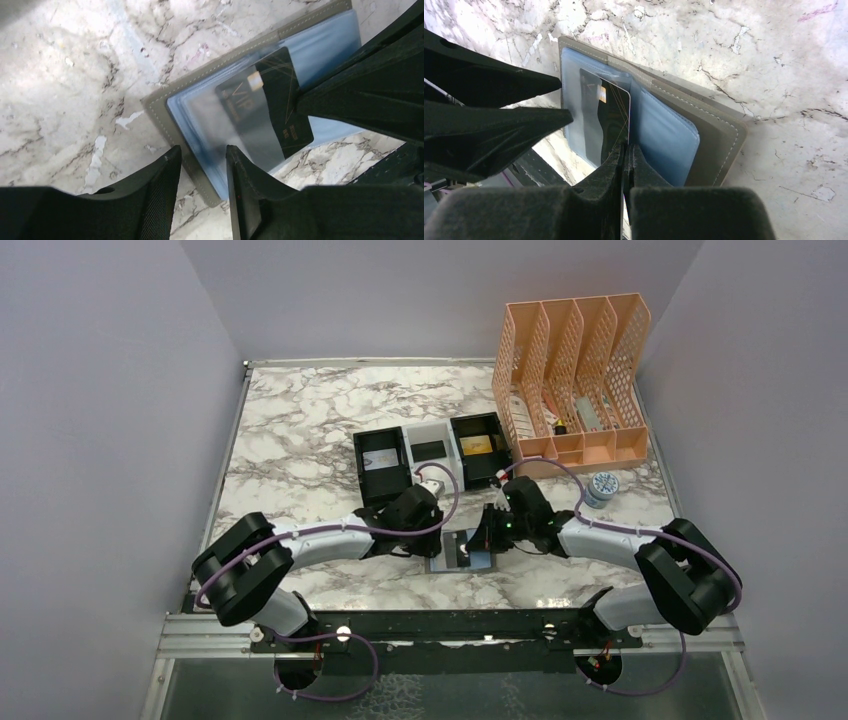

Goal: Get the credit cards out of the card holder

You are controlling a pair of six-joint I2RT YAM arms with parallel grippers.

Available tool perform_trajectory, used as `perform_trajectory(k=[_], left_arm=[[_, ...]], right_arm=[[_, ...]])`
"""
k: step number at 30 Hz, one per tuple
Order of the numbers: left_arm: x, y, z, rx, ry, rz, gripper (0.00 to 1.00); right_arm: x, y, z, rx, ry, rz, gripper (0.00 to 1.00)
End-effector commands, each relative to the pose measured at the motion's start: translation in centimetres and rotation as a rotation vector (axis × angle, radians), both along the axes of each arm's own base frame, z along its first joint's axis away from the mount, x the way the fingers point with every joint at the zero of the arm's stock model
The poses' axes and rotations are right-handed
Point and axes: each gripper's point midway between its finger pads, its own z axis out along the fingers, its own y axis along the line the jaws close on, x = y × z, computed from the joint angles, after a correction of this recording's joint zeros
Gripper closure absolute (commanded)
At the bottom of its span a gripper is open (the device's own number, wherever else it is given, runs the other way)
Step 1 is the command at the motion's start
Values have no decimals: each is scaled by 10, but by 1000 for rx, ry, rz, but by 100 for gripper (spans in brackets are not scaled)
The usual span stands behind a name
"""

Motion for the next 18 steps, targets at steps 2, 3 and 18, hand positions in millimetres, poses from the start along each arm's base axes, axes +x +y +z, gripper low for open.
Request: perform_trajectory(k=[2, 3, 18], left_arm=[[-6, 15, 12, 37, -5, 18, 51], [-3, 12, 21, 13, -23, 25, 49], [-20, -44, 13, -251, 104, -13, 69]], right_arm=[[5, -9, -7, -37, -7, -58, 99], [5, -9, -8, -35, -5, -61, 99], [2, -8, -9, -20, 5, -65, 99]])
